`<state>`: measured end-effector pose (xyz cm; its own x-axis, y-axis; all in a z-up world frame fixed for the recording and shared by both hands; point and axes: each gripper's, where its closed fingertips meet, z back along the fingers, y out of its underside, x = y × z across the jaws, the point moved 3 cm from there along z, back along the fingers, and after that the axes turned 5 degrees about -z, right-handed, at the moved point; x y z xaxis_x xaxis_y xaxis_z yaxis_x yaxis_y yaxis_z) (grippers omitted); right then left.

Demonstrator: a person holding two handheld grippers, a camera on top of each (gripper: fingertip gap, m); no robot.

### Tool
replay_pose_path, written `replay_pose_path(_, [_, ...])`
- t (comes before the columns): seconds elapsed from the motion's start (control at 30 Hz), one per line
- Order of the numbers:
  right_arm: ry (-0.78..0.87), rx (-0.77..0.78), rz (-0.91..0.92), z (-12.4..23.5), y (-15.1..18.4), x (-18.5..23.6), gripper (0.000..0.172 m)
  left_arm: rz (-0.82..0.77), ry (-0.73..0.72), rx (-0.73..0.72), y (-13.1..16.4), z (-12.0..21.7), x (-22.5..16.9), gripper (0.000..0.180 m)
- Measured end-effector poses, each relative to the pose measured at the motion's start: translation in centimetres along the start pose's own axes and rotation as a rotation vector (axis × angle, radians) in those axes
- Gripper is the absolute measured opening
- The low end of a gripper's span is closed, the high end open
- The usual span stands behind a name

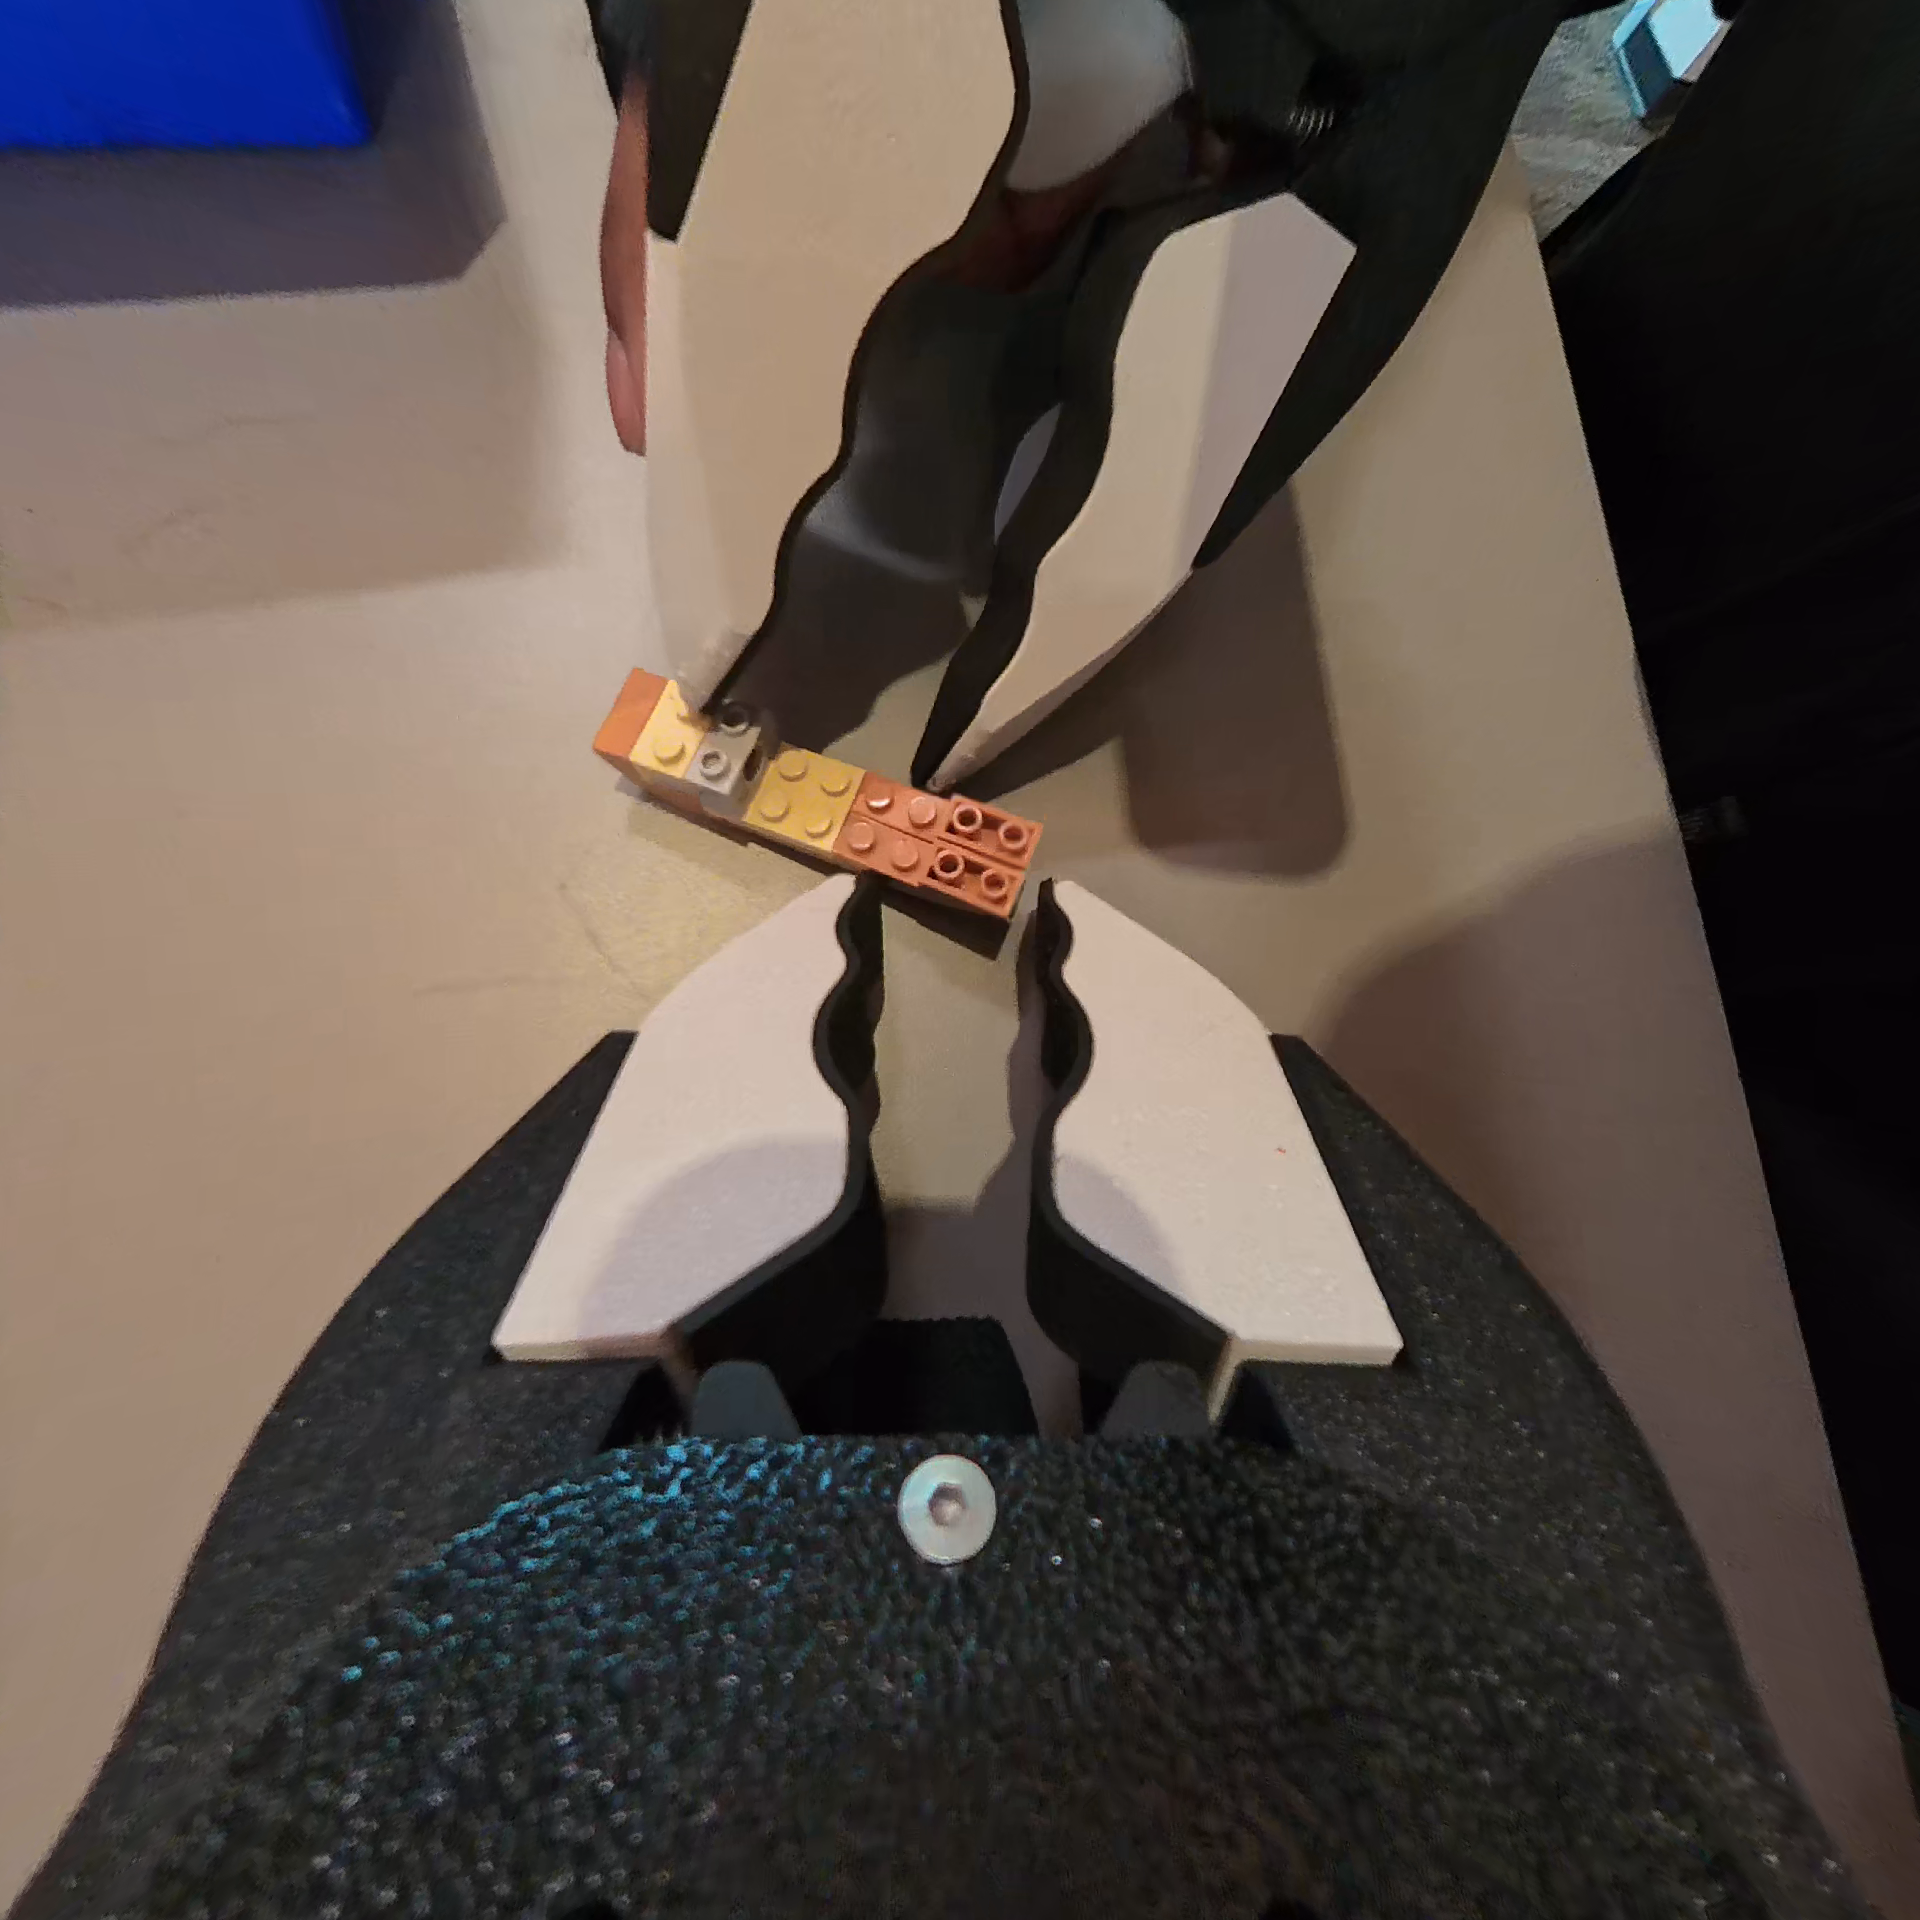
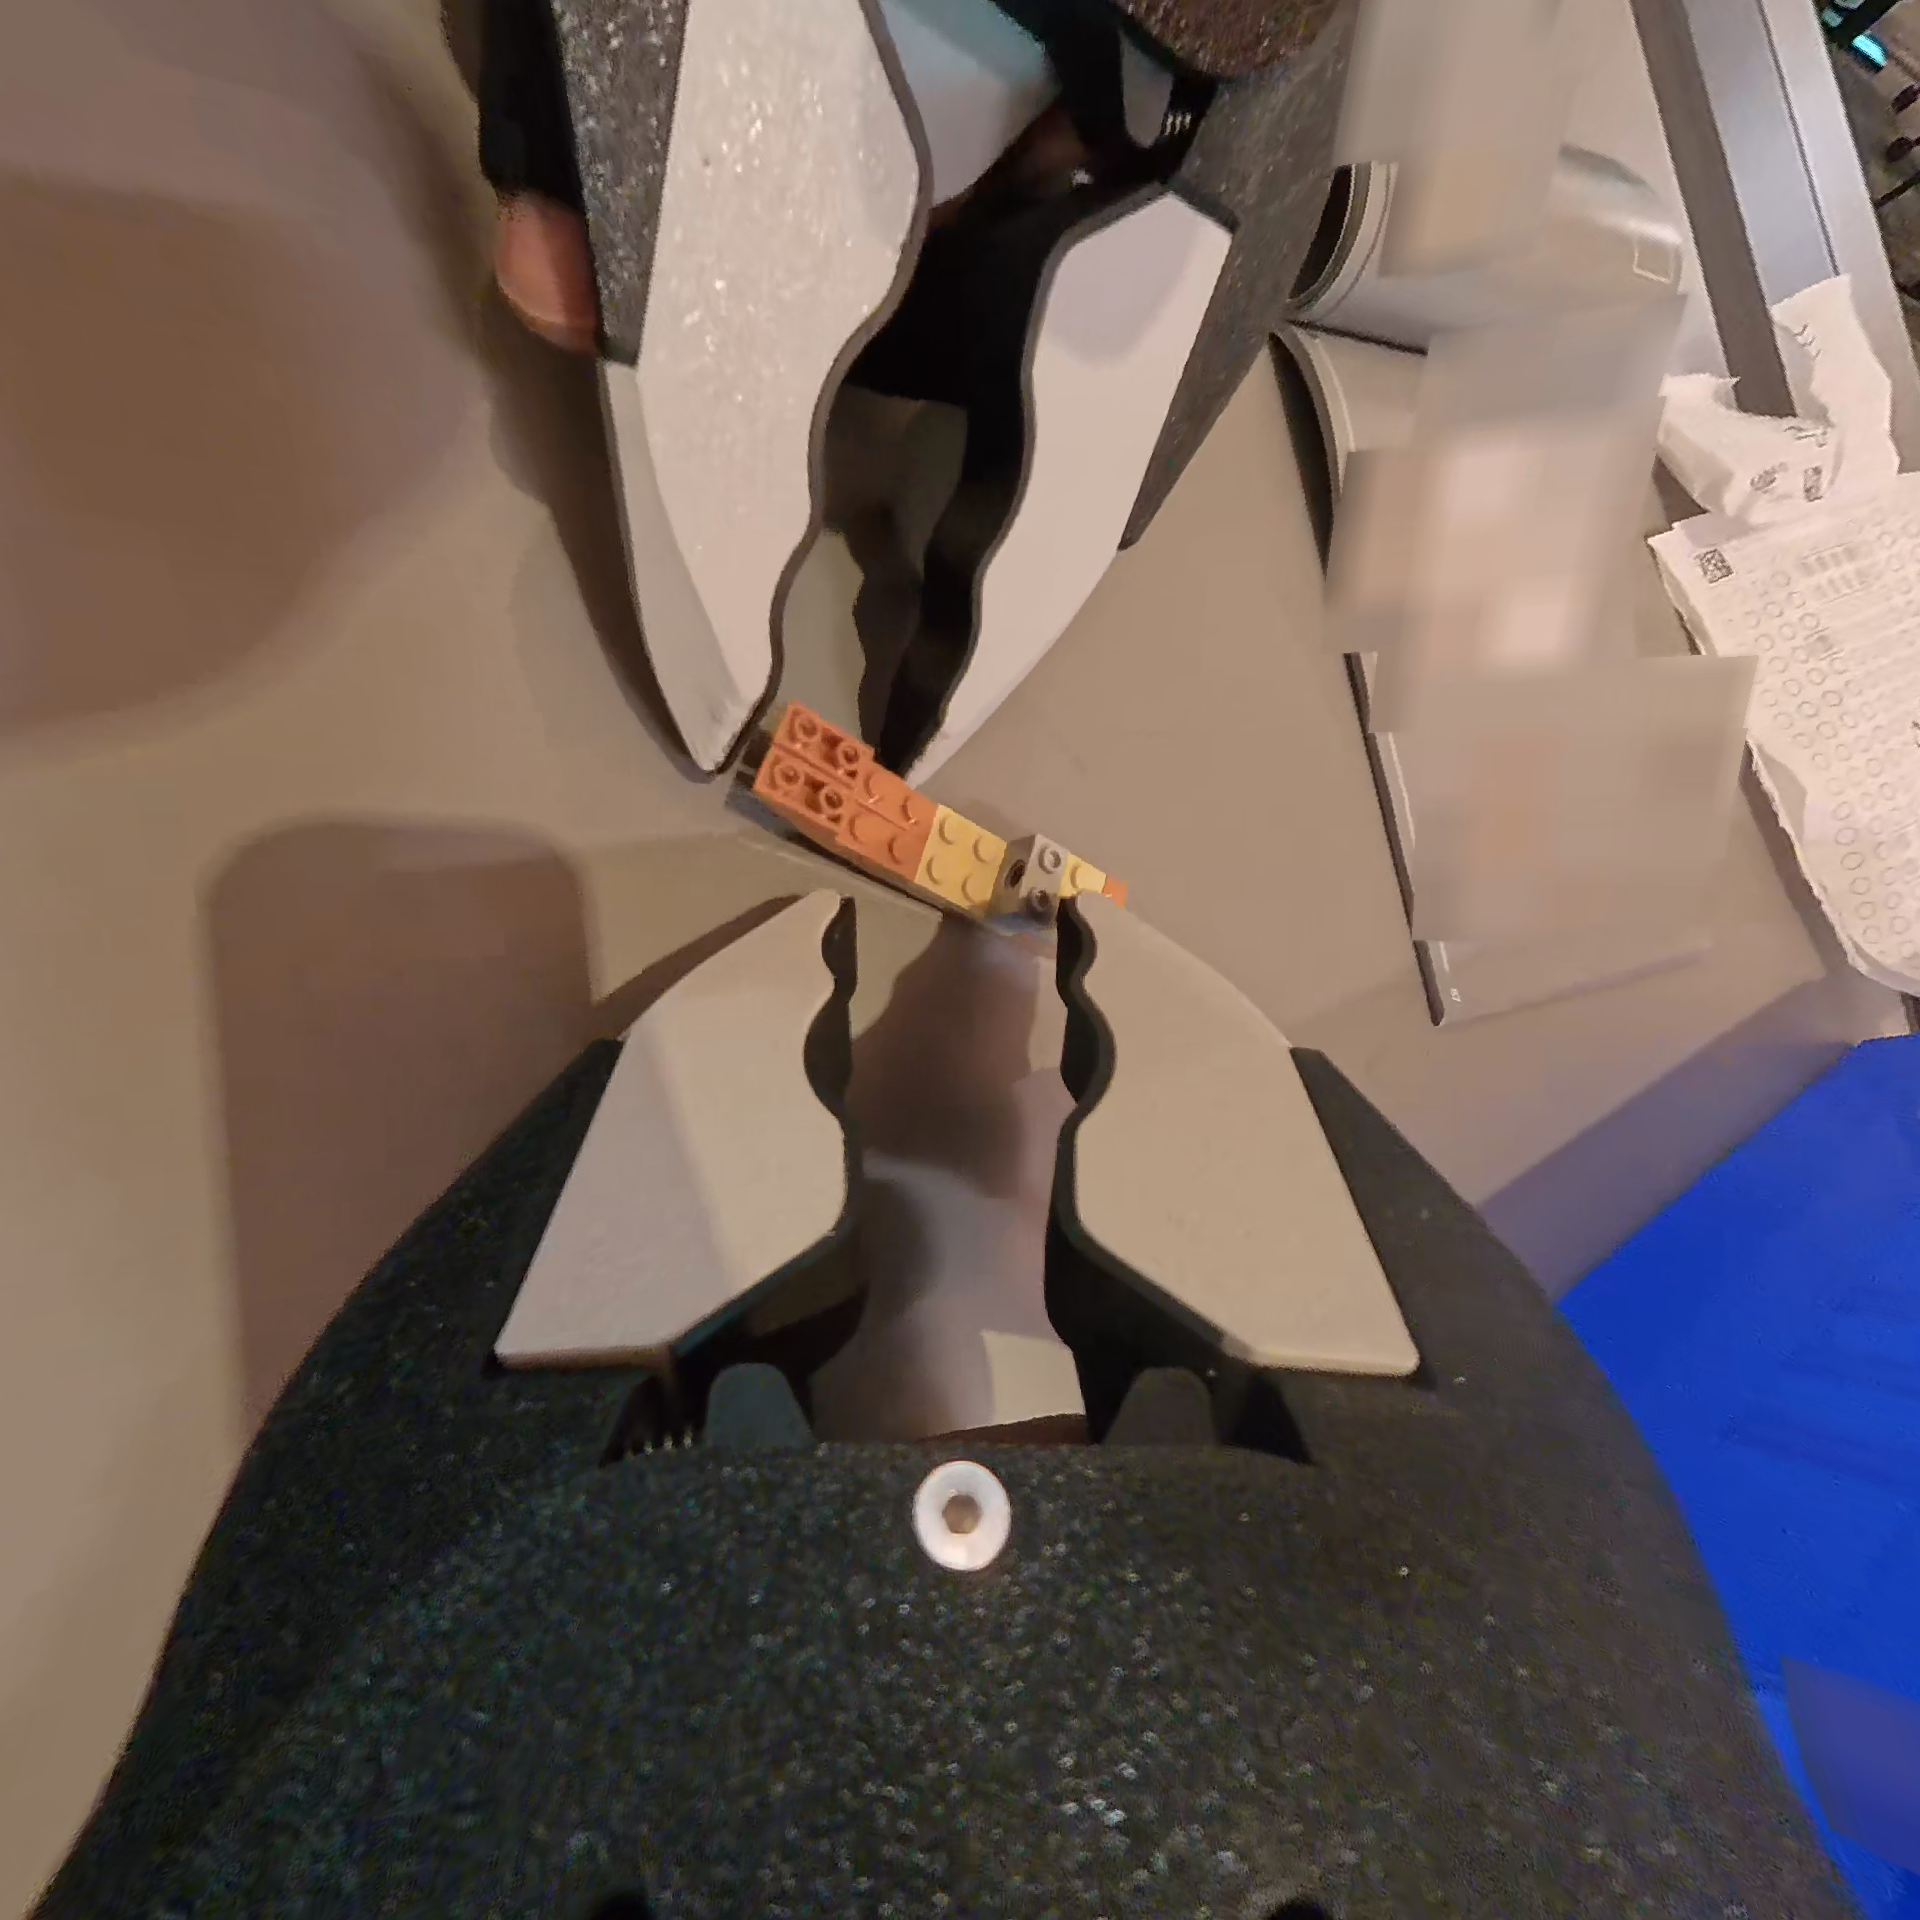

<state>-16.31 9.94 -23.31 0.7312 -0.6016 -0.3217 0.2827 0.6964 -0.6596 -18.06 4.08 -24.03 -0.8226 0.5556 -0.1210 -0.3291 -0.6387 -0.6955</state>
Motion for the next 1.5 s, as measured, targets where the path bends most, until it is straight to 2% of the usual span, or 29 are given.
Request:
replay_pose_path(0.47, [0.071,-0.027,0.094,-0.05,-0.51,0.2,0.034,-0.071,-0.016,-0.015,0.35,0.31,0.34,0.024])
replay_pose_path(0.67, [0.053,-0.031,0.08,-0.21,-0.65,0.41,0.03,-0.082,-0.022,-0.011,0.15,0.03,0.16,0.025])
replay_pose_path(1.27, [0.024,-0.027,0.052,-0.4,-0.79,0.64,0.029,-0.082,-0.064,-0.002,0.01,-0.23,0.32,0.023])
replay_pose_path(1.5, [-0.003,-0.04,0.062,0.01,-0.4,0.51,0.036,-0.051,-0.009,-0.024,0.04,0.07,0.17,0.025])
